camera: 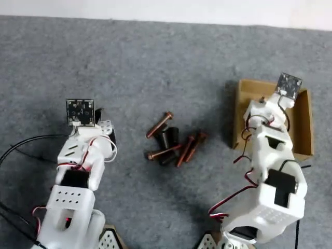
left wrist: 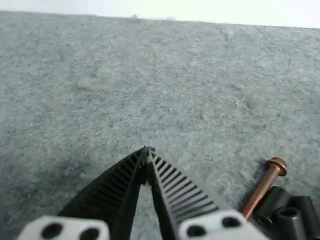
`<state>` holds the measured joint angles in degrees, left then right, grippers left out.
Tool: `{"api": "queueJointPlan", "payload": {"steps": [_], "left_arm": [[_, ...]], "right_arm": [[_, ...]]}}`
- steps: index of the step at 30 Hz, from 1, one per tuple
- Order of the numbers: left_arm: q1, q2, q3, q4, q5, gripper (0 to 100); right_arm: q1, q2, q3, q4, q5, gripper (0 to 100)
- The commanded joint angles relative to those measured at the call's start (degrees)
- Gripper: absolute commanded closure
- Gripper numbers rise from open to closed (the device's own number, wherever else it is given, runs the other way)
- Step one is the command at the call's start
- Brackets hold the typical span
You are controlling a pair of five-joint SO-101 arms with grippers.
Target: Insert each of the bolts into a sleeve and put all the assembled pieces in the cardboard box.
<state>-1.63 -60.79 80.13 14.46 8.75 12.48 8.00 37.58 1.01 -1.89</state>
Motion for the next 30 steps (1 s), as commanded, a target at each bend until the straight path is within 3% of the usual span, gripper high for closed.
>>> {"api": "queueJointPlan", "payload": {"steps": [1,5,9,14,17,21,30], "left_arm": [[-0.6,0.0,-2.7,0.3,0.2,99],[-0.6,0.0,-2.7,0.3,0.2,99],[-0.7,0.0,-2.7,0.3,0.2,99],[-0.7,0.0,-2.7,0.3,0.2,99],[-0.7,0.0,-2.7,0.3,0.2,99],[-2.4,0.0,-2.7,0.2,0.2,99],[-5.1,0.0,-3.0,0.2,0.3,99]], "right_arm": [[-1.3,-0.5,-2.8,0.2,-0.1,66.7],[-2.6,-6.6,-2.4,0.3,-0.2,65.2],[-7.8,-21.4,2.2,10.8,-0.4,67.8],[-23.8,-40.0,8.4,24.5,-0.5,68.1],[-36.6,-46.0,14.3,26.4,-0.6,68.1],[-46.9,-45.6,19.0,26.3,-4.4,68.1],[-48.1,-26.8,7.3,26.4,-6.0,68.1]]}}
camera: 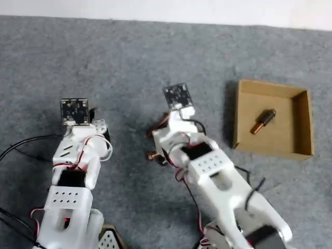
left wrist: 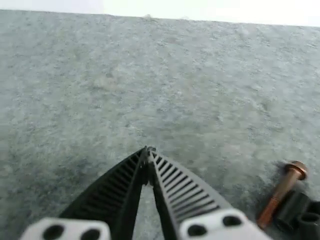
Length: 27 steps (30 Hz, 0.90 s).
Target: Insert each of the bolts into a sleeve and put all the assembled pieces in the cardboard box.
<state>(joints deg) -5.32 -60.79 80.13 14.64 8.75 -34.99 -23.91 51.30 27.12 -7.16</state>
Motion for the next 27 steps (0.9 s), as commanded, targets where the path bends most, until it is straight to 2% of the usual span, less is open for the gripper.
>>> {"api": "queueJointPlan", "payload": {"steps": [1,6,15,27], "left_arm": [[-1.6,-0.2,-3.0,0.0,0.3,99],[-1.6,-0.4,-3.1,0.0,0.3,99],[-1.6,-0.4,-3.1,0.0,0.3,99],[-1.6,-0.3,-3.0,0.0,0.3,99]], "right_arm": [[-0.7,7.4,-8.0,0.3,-0.7,68.1],[-0.7,13.8,-11.7,0.5,-0.5,68.1],[-4.9,8.7,-4.9,0.3,-0.4,68.1],[-3.2,10.4,-3.0,0.3,-0.4,68.1]]}}
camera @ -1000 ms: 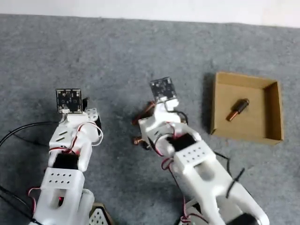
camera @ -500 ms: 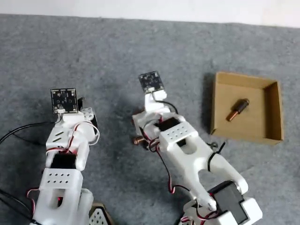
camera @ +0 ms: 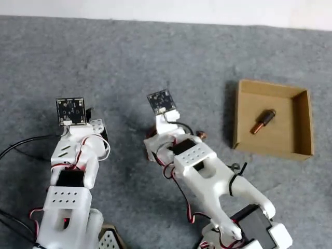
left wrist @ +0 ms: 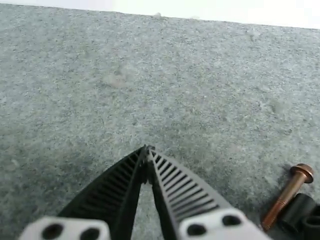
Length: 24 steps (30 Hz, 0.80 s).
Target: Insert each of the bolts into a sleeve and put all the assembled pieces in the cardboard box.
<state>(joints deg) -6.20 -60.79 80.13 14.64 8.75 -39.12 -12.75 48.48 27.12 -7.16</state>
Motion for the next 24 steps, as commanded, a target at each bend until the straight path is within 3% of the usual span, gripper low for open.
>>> {"api": "queueJointPlan", "payload": {"steps": [1,7,12,19,24], "left_arm": [[-0.7,-0.3,-3.0,0.0,0.3,99],[-0.7,-0.1,-3.0,0.0,0.2,99],[-0.7,0.0,-3.0,0.0,0.2,99],[-0.7,0.0,-3.0,0.0,0.2,99],[-0.7,0.0,-2.9,0.0,0.2,99]], "right_arm": [[0.9,-0.7,-0.1,0.3,-0.4,68.1],[0.9,-0.7,0.0,0.4,-0.4,68.7],[0.9,-0.7,0.0,0.3,-0.3,82.3],[0.9,-0.8,0.0,0.6,5.5,86.4],[0.9,-1.3,0.0,2.8,5.5,99.8]]}}
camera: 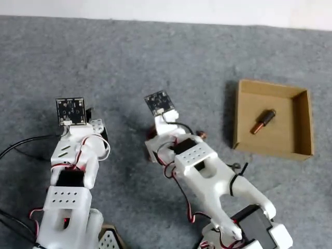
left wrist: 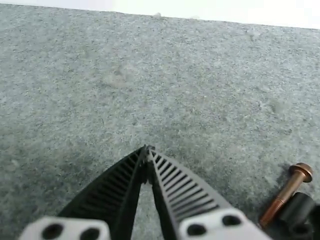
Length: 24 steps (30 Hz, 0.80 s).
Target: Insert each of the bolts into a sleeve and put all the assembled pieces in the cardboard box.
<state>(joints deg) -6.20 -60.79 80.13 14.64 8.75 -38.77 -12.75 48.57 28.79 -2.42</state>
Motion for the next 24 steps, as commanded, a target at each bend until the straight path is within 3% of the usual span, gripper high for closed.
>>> {"api": "queueJointPlan", "payload": {"steps": [1,15,21,24], "left_arm": [[-0.7,0.0,-2.9,0.0,0.2,99],[-0.7,0.0,-2.9,-0.1,0.2,99],[-0.6,0.0,-2.2,-2.5,0.2,99],[-0.6,0.0,-0.7,-5.6,0.2,99]], "right_arm": [[0.6,-1.3,-0.1,1.1,0.8,98.7],[0.7,-7.2,0.0,3.6,0.9,99.5],[1.9,-14.8,0.9,7.8,7.5,99.4],[0.7,-14.2,2.0,6.8,8.4,93.3]]}}
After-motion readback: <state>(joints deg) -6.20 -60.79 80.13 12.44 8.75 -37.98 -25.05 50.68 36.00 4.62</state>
